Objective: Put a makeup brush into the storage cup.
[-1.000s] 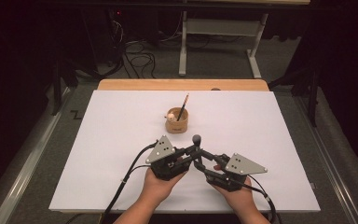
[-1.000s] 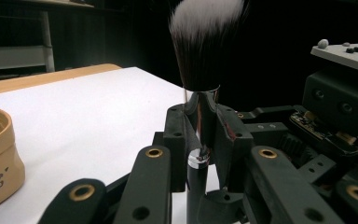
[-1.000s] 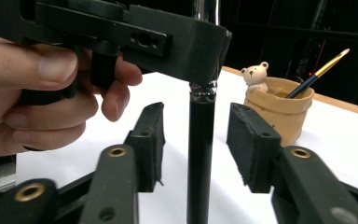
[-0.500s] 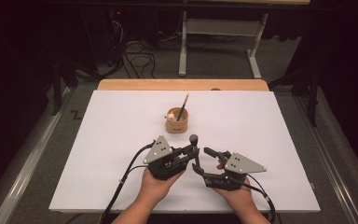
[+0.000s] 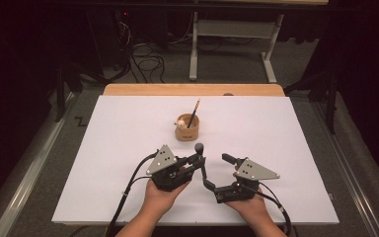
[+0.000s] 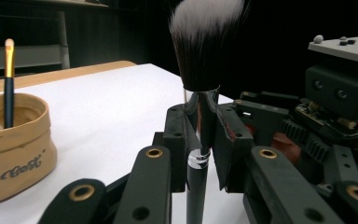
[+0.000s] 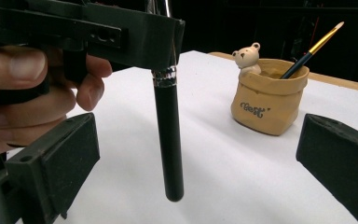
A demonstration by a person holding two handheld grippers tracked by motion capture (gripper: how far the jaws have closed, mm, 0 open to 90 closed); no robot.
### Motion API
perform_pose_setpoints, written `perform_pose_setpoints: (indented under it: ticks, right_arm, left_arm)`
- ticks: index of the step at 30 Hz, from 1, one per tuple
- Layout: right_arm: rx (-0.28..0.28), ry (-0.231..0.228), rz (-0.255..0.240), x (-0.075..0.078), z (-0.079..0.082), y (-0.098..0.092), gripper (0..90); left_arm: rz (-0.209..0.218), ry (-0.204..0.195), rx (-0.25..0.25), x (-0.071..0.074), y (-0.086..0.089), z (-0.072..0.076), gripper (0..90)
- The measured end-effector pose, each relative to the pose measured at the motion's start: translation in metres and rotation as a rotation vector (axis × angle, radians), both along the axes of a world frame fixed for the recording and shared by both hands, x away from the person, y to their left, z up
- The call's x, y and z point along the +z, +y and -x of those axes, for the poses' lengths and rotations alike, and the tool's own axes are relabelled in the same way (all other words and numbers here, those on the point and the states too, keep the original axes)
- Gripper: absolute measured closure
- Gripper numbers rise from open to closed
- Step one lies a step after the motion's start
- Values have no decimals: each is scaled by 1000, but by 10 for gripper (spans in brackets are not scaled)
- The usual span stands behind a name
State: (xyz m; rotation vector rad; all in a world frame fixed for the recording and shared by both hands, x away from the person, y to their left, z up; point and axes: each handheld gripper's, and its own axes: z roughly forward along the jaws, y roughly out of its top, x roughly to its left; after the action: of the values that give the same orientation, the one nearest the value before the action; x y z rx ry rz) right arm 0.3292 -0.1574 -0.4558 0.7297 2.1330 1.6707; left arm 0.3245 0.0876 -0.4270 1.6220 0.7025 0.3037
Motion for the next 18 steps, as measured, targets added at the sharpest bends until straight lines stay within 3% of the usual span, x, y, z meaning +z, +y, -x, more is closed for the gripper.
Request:
perform_pose_setpoints:
  ticks: [18]
  right_arm:
    - [-39,-27,20,2,-2,-12,1]
  left_arm:
    - [-32,-10,49,-1,15,-2,766]
